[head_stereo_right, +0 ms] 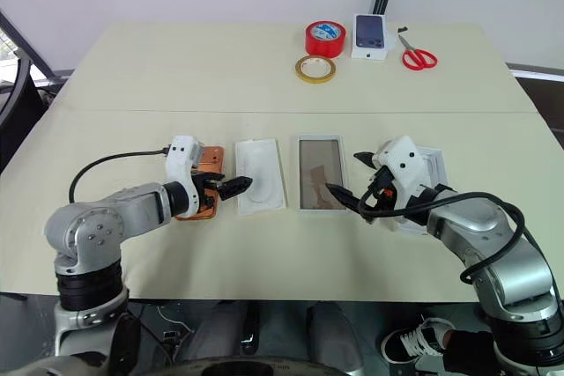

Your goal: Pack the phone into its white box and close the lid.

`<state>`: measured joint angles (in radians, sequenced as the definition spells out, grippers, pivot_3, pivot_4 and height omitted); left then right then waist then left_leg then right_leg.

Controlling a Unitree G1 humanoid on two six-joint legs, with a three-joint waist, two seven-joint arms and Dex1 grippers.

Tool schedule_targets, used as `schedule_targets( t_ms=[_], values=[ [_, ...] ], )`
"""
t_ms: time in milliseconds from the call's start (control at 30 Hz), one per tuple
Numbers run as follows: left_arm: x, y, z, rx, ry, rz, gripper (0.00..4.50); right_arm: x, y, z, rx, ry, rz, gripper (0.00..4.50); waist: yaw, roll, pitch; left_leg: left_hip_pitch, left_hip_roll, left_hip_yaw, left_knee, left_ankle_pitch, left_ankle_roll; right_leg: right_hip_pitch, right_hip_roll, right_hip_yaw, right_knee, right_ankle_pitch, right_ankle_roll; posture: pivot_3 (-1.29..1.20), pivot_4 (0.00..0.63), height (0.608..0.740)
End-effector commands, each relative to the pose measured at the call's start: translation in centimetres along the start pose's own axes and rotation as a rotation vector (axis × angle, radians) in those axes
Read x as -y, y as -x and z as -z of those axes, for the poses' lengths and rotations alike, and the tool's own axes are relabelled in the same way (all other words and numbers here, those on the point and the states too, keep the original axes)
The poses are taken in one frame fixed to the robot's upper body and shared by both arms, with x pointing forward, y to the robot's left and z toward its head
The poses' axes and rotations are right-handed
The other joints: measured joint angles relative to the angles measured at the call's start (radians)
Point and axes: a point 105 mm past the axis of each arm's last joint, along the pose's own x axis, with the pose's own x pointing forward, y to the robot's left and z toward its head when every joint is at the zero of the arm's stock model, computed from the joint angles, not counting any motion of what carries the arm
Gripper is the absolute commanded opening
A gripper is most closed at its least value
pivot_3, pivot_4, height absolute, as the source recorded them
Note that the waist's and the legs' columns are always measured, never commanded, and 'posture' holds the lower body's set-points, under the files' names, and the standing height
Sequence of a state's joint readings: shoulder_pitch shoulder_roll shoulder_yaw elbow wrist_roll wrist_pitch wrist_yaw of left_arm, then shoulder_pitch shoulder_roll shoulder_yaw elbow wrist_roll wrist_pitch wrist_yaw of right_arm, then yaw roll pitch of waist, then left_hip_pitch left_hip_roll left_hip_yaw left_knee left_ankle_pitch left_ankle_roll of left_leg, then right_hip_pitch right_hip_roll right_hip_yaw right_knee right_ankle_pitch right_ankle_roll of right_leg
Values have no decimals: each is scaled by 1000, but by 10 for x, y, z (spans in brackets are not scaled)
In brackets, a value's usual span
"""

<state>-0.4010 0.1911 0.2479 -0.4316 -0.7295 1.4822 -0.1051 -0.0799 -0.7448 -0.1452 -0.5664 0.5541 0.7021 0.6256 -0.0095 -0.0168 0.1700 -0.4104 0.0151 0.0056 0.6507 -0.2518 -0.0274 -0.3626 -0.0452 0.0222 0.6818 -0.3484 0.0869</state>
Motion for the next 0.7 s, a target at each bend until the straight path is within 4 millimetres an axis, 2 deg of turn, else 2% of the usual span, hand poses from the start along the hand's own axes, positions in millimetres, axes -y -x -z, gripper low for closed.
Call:
schedule_targets(
  t_ms=[33,67,100,133,367,600,700],
  values=[
    [2,-3,-4,0,86,15,4444,-10,1,-12,10,60,-50,4467,-1,0,0,0,0,0,0,0,0,0,0,0,0,0,0,0,150,722],
    [1,-6,-4,-8,121,17,4444,-14,0,-11,-9,68,-73,4467,0,0,0,0,0,0,0,0,0,0,0,0,0,0,0,0,150,722],
    [1,-9,-4,-14,148,15,3946,-18,-1,-10,-28,82,-95,4500,-1,0,0,0,0,0,0,0,-1,0,0,0,0,0,0,0,150,722],
    [1,-11,-4,-16,162,8,3665,-22,-2,-8,-52,95,-122,4500,-1,-1,0,0,0,-1,0,0,-1,0,0,0,0,0,0,0,150,722],
    [-1,-15,-4,-20,188,-35,78,-34,-10,13,-278,224,-257,4500,0,-1,1,0,0,-2,0,1,-2,0,0,0,0,0,0,0,150,722],
    [-5,-15,-10,26,266,-45,27,-31,-24,24,-385,359,-340,4500,-1,-2,1,0,-1,-3,0,1,-2,1,0,-1,-1,0,0,0,150,722],
    [-7,-13,-12,44,281,-45,0,-26,-31,32,-419,405,-358,3628,-1,-2,1,0,-1,-3,0,1,-2,1,0,-2,-1,0,0,0,150,722]
  ],
)
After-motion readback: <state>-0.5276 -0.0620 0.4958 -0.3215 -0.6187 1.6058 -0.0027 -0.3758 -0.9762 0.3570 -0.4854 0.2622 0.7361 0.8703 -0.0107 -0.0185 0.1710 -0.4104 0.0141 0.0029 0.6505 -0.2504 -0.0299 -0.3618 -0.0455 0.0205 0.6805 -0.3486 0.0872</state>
